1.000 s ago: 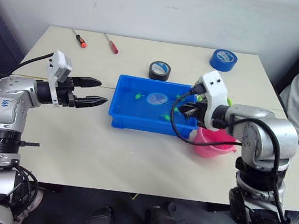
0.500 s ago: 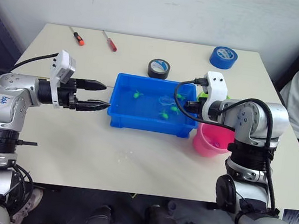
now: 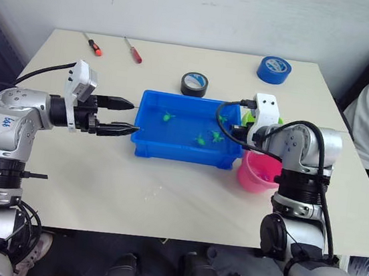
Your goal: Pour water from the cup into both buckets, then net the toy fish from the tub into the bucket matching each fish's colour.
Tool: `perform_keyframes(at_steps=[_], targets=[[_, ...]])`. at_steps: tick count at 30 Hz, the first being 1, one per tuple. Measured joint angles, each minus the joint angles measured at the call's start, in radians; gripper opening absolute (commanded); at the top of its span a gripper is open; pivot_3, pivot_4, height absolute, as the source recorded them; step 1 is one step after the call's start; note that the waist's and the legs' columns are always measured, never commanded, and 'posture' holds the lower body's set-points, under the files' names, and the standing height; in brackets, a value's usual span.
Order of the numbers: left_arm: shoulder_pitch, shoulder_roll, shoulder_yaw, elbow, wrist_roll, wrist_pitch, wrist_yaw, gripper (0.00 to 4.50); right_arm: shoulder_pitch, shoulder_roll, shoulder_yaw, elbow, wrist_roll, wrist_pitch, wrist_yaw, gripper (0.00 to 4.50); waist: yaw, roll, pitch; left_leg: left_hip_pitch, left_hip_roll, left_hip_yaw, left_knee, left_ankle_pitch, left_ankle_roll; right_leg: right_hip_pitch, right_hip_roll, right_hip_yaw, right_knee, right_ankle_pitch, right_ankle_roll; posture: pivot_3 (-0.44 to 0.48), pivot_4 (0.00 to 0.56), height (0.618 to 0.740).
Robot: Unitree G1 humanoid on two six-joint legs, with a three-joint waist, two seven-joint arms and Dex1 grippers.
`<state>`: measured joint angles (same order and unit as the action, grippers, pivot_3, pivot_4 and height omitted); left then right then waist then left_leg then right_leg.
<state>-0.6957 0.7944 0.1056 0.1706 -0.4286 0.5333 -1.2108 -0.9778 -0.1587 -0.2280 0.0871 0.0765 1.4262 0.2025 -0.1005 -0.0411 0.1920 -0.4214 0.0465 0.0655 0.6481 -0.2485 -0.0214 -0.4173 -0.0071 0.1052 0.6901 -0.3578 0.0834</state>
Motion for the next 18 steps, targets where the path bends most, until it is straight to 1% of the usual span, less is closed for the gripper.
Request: perform_keyframes(at_steps=[4,8,12,18], targets=[[-0.002,-0.004,-0.008,0.001,0.000,-0.005,0.007,3.87,0.007,0.001,0.031,-0.003,0.003,-0.077,-0.012,0.00,-0.011,0.000,0.000,0.000,0.000,0.000,0.000,0.000,0.000,0.000,0.000,0.000,0.000,0.000,0.000,0.000,0.150,0.734],[-0.018,-0.006,-0.009,0.003,0.000,-0.018,0.009,3.87,0.031,-0.001,0.051,-0.039,0.010,-0.092,-0.012,0.00,-0.013,0.000,0.000,0.000,0.000,0.000,0.000,0.001,-0.001,0.000,0.000,0.000,0.000,0.000,0.000,0.000,0.150,0.734],[-0.037,-0.006,-0.011,0.029,0.002,-0.031,0.008,3.87,0.080,-0.001,0.053,-0.172,0.047,-0.031,-0.008,0.00,-0.010,0.000,0.000,0.000,0.000,0.000,-0.001,0.001,-0.001,0.000,0.000,0.000,0.000,0.000,0.000,0.000,0.150,0.734],[-0.047,-0.007,-0.017,0.048,0.005,-0.045,0.006,3.87,0.099,-0.001,0.053,-0.266,0.074,0.029,-0.009,0.00,-0.010,0.000,0.000,0.000,0.000,0.000,-0.001,0.001,-0.001,0.000,0.000,0.000,0.000,0.000,0.000,0.000,0.150,0.734]])
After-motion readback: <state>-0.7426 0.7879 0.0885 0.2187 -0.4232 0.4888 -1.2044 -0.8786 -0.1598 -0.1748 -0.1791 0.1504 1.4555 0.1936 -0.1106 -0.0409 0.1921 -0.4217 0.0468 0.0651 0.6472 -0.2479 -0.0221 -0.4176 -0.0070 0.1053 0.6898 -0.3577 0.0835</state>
